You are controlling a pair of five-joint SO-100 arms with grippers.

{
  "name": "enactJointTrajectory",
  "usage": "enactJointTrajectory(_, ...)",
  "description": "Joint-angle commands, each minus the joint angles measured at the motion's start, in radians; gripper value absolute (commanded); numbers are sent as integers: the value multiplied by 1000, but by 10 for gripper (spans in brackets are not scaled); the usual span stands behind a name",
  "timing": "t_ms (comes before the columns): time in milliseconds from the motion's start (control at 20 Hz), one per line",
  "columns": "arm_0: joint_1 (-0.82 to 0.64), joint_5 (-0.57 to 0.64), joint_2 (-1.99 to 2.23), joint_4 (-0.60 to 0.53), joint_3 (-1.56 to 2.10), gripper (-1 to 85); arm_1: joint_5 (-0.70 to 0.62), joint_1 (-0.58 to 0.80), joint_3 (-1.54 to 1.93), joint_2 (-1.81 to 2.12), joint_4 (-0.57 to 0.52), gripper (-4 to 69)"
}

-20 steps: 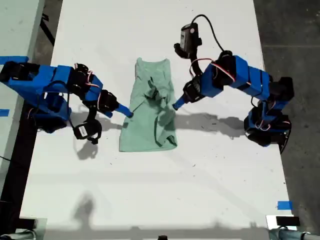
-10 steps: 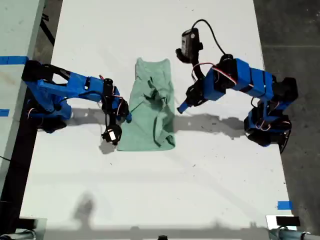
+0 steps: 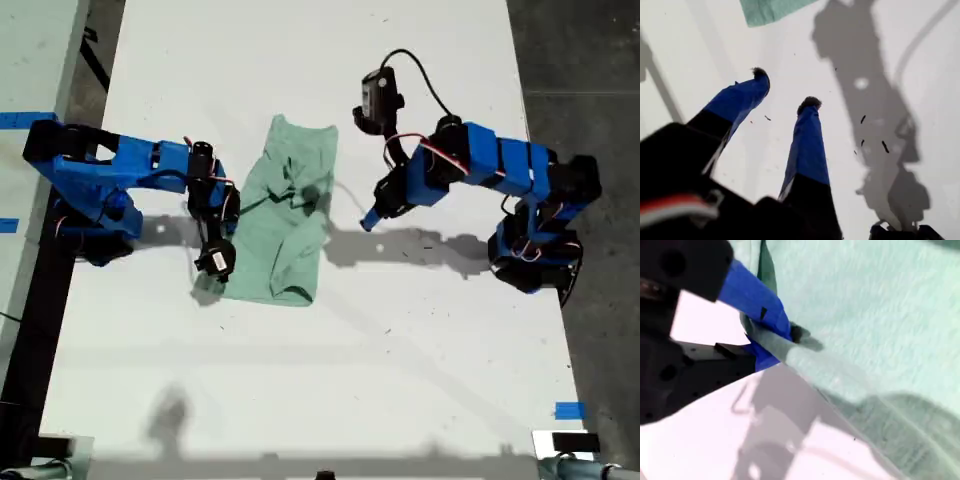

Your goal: Fold tshirt

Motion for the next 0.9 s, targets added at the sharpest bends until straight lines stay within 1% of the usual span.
enactJointTrajectory(0,15,-2,-41,40,-218,1,9,-6,2,86,-40,163)
enactJointTrajectory(100,26,31,-198,66,-408,1,11,-6,6,91,-43,163)
enactJointTrajectory(200,46,63,-416,155,-686,1,11,-8,8,92,-44,164)
enactJointTrajectory(300,54,91,-598,198,-879,3,17,-12,14,97,-44,163)
enactJointTrajectory(350,49,103,-660,201,-916,40,18,-14,20,101,-44,162)
enactJointTrajectory(400,40,130,-699,199,-928,218,21,-14,31,107,-46,161)
enactJointTrajectory(450,25,138,-730,213,-933,289,25,-15,46,117,-52,161)
enactJointTrajectory(500,14,169,-742,222,-933,308,28,-15,57,124,-58,162)
enactJointTrajectory(700,-44,206,-692,359,-913,302,28,-15,61,141,-61,165)
enactJointTrajectory(850,-41,195,-414,359,-713,266,29,-21,61,150,-60,166)
